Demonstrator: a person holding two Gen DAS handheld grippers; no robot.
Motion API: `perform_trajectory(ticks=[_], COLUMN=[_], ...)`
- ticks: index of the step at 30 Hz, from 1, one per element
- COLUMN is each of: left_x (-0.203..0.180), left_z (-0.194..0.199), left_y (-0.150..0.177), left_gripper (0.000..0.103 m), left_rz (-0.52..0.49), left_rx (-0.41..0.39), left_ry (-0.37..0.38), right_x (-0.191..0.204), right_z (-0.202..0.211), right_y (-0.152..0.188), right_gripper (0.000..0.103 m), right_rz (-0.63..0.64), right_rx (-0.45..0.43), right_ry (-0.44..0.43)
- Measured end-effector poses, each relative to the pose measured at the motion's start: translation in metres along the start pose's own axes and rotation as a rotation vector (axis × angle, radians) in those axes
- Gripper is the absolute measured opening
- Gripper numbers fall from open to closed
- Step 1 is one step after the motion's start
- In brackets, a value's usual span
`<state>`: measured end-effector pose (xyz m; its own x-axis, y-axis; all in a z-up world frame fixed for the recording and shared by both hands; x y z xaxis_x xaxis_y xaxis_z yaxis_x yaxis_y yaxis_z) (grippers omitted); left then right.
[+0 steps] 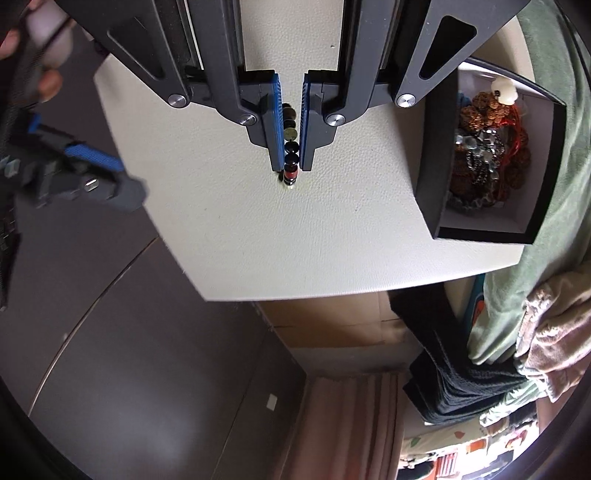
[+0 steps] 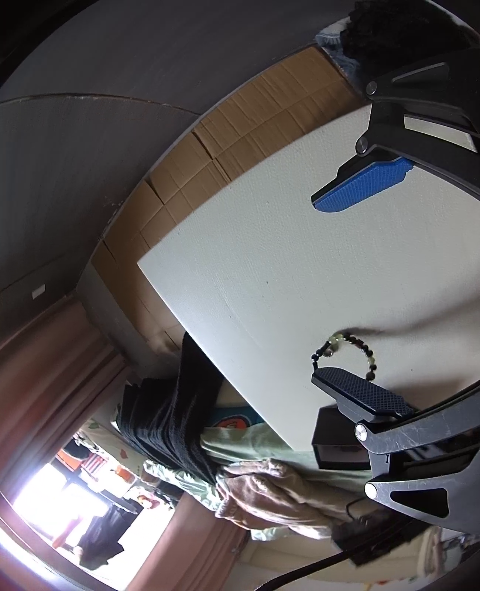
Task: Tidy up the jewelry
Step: 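Drop the bead bracelet into the box with the left gripper while the right gripper grasps the silver ring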
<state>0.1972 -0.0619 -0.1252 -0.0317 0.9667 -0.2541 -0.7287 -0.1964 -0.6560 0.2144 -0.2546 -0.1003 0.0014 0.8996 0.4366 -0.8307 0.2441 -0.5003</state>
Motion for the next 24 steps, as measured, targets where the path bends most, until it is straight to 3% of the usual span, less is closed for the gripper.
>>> perform_trajectory(ticks=[6,11,24], left_x=[0.012,0.027,0.073], left_z=[0.021,0.032,0.064], left_y=[-0.015,-0.022,-0.040], left_gripper=[0.007,0.008,0.008], left_rz=[0.045,0.083,0.192], left_rx=[-0.053,-0.081,-0.159], left_ry=[0.019,0.028,0.039], right_x=[0.022,0.040,0.071], right_z=[-0.015,-0.029,-0.075], right_y=[0.011,0.020,0.036], right_gripper=[0.068,0.048,0.036], right_rz=[0.067,0.122,0.273], right_rx=[0.037,0.059,0.116], right_ry=[-0.009,-0.016,0.049])
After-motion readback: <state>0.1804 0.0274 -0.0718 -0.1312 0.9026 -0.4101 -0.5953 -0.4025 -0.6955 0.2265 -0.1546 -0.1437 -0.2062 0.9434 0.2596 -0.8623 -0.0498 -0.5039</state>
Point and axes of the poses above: each gripper's, at about its wrist camera, not at the fingertips, and z roughly against the way its jaws point, x to its left, y to its underside, the point moved 5 cm from there along -z, roughly the way its jaws point, and after that the axes turned 9 degrees about -x, right-handed, at the moved point
